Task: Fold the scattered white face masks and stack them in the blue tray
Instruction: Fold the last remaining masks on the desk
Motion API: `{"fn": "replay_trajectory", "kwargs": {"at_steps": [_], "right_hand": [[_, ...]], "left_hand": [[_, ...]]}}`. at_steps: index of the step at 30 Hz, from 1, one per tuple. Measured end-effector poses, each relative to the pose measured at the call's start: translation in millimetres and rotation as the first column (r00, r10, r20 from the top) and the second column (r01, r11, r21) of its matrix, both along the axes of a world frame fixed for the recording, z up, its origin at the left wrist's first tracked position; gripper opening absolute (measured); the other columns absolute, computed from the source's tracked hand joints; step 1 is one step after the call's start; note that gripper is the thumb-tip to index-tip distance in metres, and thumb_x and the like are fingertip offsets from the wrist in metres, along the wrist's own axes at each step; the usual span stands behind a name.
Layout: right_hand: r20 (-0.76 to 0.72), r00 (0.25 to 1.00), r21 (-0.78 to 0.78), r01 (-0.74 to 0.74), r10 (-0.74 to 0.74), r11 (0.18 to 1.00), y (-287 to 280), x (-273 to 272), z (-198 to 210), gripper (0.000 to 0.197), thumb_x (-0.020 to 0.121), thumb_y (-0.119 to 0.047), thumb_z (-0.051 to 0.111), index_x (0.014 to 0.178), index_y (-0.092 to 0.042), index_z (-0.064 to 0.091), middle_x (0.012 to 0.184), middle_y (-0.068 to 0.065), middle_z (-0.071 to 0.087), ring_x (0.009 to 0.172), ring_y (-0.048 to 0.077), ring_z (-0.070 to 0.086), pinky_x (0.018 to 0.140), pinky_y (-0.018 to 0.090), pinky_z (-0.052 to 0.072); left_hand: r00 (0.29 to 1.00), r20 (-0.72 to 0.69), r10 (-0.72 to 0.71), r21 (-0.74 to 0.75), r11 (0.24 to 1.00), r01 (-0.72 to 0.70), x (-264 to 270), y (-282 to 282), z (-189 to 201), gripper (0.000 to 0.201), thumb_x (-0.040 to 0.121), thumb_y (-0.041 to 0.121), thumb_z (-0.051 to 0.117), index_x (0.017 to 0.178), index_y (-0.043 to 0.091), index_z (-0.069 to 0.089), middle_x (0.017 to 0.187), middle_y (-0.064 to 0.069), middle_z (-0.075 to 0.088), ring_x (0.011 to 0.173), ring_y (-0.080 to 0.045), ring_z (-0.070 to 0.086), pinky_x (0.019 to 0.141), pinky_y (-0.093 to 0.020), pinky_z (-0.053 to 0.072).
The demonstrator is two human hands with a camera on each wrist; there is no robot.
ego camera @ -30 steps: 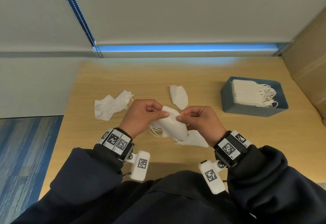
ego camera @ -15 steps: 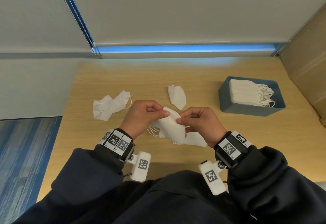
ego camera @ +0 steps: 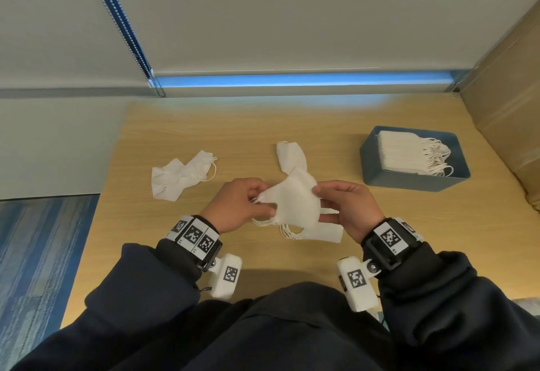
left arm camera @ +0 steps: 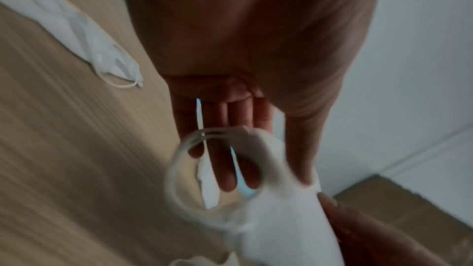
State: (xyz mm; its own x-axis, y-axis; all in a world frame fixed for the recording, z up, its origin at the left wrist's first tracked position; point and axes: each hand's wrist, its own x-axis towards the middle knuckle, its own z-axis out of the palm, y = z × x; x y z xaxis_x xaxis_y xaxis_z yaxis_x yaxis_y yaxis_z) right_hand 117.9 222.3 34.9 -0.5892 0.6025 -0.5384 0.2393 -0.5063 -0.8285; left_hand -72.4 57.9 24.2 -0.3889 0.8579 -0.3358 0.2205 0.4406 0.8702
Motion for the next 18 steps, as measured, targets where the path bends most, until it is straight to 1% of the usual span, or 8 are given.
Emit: {"fn": "replay_trajectory", "kwargs": {"at_steps": [1,3,7,9,11,14,16,18], "right_hand": [[0.014,0.999,-0.038,0.035,-0.035,0.999,6,4,-4,0.017,0.086,-0.004,0.075,0.101,0.004,0.074,0.104,0.020,0.075,0.087,0.031,0.069,0.073,0.048,0.062],[0.053,0.995,-0.087,0.087,-0.083,0.992,17,14,-13,0.015,0.086,-0.003,0.075,0.100,0.001,0.074,0.104,0.018,0.075,0.089,0.031,0.070,0.076,0.048,0.062],[0.134,0.983,-0.085,0.135,-0.123,0.987,32,34,-33,0.016,0.084,-0.002,0.077,0.099,-0.001,0.074,0.098,0.016,0.076,0.080,0.025,0.071,0.065,0.041,0.062],[0.168,0.976,-0.073,0.155,-0.141,0.985,36,40,-43,0.023,0.083,-0.003,0.078,0.105,0.002,0.073,0.098,0.016,0.077,0.076,0.024,0.072,0.062,0.038,0.061],[0.211,0.965,-0.056,0.172,-0.156,0.984,41,44,-53,0.025,0.082,-0.003,0.079,0.106,0.002,0.074,0.098,0.018,0.077,0.078,0.026,0.073,0.065,0.040,0.062],[0.277,0.948,0.010,0.162,-0.159,0.987,46,46,-64,0.021,0.082,-0.002,0.079,0.102,0.000,0.075,0.098,0.020,0.077,0.080,0.028,0.073,0.070,0.044,0.064],[0.314,0.936,0.062,0.147,-0.159,0.987,47,46,-68,0.019,0.083,-0.003,0.079,0.101,0.000,0.075,0.094,0.019,0.077,0.073,0.026,0.073,0.065,0.039,0.064],[0.347,0.927,0.103,0.115,-0.144,0.988,49,45,-69,0.016,0.083,-0.005,0.080,0.098,-0.002,0.076,0.087,0.016,0.077,0.063,0.021,0.070,0.055,0.032,0.060]], "left_hand": [[1.000,-0.020,-0.005,-0.031,1.000,0.005,0,0,-5,0.029,0.076,0.018,0.088,0.099,0.021,0.071,0.088,0.004,0.078,0.078,-0.011,0.075,0.074,-0.030,0.057],[0.998,0.039,0.051,-0.044,0.998,-0.049,1,3,-13,0.029,0.079,0.010,0.085,0.102,0.015,0.069,0.083,-0.003,0.076,0.073,-0.017,0.075,0.070,-0.032,0.059],[0.946,0.227,0.232,-0.060,0.973,-0.224,9,15,-23,0.023,0.082,0.003,0.080,0.101,0.006,0.067,0.087,-0.012,0.076,0.079,-0.027,0.077,0.066,-0.034,0.061],[0.933,0.275,0.233,-0.109,0.971,-0.211,17,23,-28,0.021,0.084,0.001,0.077,0.101,0.003,0.066,0.091,-0.016,0.077,0.080,-0.030,0.077,0.065,-0.036,0.061],[0.927,0.304,0.217,-0.159,0.972,-0.175,27,30,-33,0.021,0.084,0.001,0.076,0.101,0.001,0.064,0.092,-0.016,0.077,0.080,-0.031,0.077,0.063,-0.036,0.060],[0.916,0.337,0.218,-0.197,0.968,-0.157,40,38,-40,0.022,0.084,-0.001,0.077,0.098,0.002,0.062,0.090,-0.017,0.075,0.081,-0.033,0.077,0.061,-0.037,0.060],[0.914,0.335,0.227,-0.214,0.964,-0.160,45,42,-44,0.022,0.082,0.000,0.079,0.096,0.003,0.062,0.090,-0.019,0.073,0.082,-0.035,0.077,0.060,-0.036,0.060],[0.912,0.335,0.235,-0.223,0.960,-0.166,49,43,-47,0.022,0.081,-0.001,0.080,0.092,0.004,0.062,0.088,-0.018,0.071,0.078,-0.033,0.076,0.059,-0.036,0.060]]}}
